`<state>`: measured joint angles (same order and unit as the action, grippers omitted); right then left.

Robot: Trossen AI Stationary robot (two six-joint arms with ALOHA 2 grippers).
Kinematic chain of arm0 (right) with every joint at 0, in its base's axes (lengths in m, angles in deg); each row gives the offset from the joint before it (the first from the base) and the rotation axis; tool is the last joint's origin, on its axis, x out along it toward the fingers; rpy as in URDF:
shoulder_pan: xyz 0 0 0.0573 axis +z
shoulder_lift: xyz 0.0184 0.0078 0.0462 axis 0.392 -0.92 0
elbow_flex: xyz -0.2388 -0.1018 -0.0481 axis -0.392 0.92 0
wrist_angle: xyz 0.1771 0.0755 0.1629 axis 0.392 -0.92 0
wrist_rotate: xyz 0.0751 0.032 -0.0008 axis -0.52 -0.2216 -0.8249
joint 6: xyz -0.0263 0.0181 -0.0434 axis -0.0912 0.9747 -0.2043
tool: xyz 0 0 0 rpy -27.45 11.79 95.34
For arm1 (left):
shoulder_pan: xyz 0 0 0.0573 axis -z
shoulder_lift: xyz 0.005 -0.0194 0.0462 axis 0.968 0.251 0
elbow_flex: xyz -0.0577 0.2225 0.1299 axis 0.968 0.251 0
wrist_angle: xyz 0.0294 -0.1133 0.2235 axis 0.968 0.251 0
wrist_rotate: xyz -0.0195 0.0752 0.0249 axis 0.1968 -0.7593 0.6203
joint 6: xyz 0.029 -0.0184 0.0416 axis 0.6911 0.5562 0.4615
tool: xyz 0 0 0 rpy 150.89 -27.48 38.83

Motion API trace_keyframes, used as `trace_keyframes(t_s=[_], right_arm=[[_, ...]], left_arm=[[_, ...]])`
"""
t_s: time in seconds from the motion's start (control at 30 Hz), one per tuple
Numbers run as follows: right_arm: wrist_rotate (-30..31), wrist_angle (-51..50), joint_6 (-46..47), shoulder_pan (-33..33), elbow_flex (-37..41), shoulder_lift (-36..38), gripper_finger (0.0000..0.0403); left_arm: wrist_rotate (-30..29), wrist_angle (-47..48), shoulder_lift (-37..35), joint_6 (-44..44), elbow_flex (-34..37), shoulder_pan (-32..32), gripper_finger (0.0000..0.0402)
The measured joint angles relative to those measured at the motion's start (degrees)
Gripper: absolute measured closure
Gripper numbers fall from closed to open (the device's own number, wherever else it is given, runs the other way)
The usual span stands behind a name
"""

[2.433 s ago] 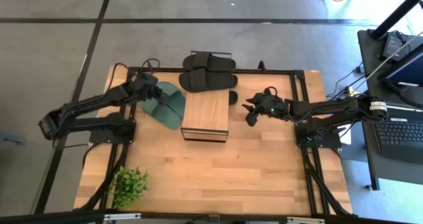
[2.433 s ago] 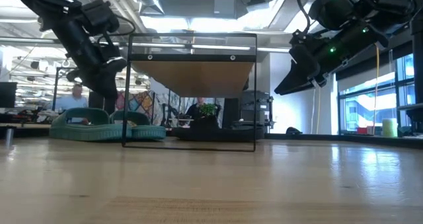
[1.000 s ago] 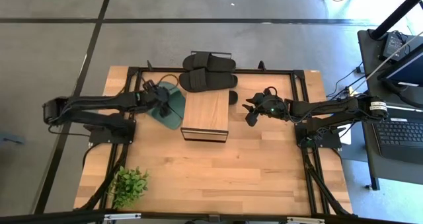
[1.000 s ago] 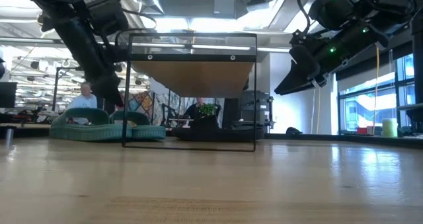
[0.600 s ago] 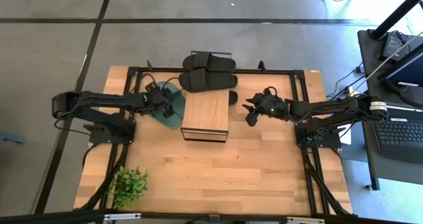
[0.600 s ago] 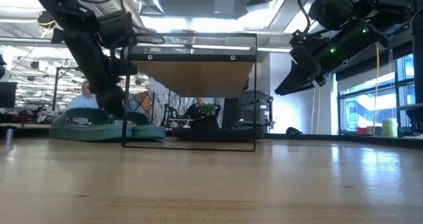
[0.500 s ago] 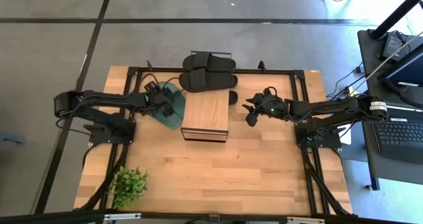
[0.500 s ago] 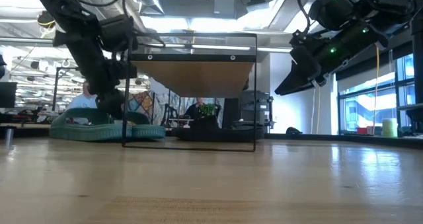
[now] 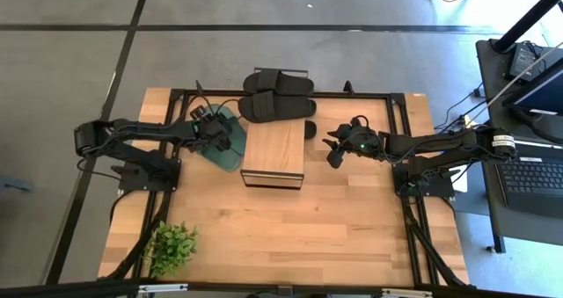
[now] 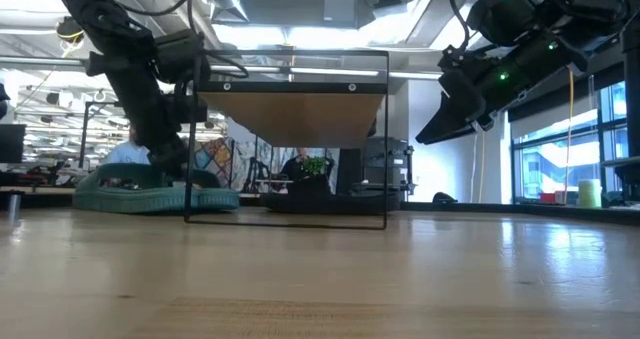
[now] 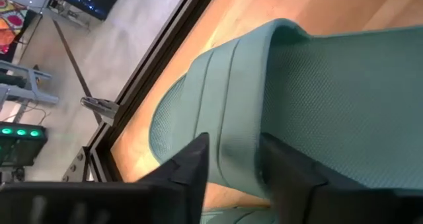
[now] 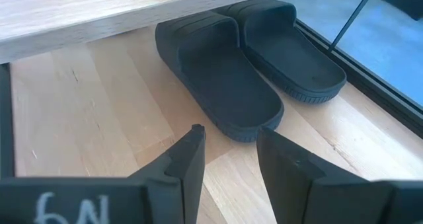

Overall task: Pick and place slides into the shelf
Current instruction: Put the green slipper under the shelf

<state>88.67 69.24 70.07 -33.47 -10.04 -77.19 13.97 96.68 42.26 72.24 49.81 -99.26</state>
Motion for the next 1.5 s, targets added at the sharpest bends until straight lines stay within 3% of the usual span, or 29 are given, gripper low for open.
trace_keyframes(t_s=[0.2,0.27,0.7,0.97,1.23,1.5], right_arm=[[0.0,0.0,0.0,0.0,0.0,0.0,0.0265],[0.0,0.0,0.0,0.0,0.0,0.0,0.0265],[0.0,0.0,0.1,0.0,0.0,0.0,0.0265],[0.0,0.0,0.1,0.0,0.0,0.0,0.0265],[0.0,0.0,0.1,0.0,0.0,0.0,0.0265],[0.0,0.0,0.1,0.0,0.0,0.0,0.0265]], left_arm=[[0.0,-0.4,0.0,0.0,0.0,0.0,0.0375],[-0.2,-0.4,0.0,0.0,0.0,0.0,0.0391],[-3.1,2.4,-2.8,-0.1,-0.9,0.2,0.0398],[-4.2,13.7,-7.0,-0.7,-8.7,0.2,0.0400],[-7.3,33.4,-7.8,-7.2,-19.1,0.3,0.0400],[-8.1,44.7,-7.8,-11.6,-28.6,4.3,0.0400]])
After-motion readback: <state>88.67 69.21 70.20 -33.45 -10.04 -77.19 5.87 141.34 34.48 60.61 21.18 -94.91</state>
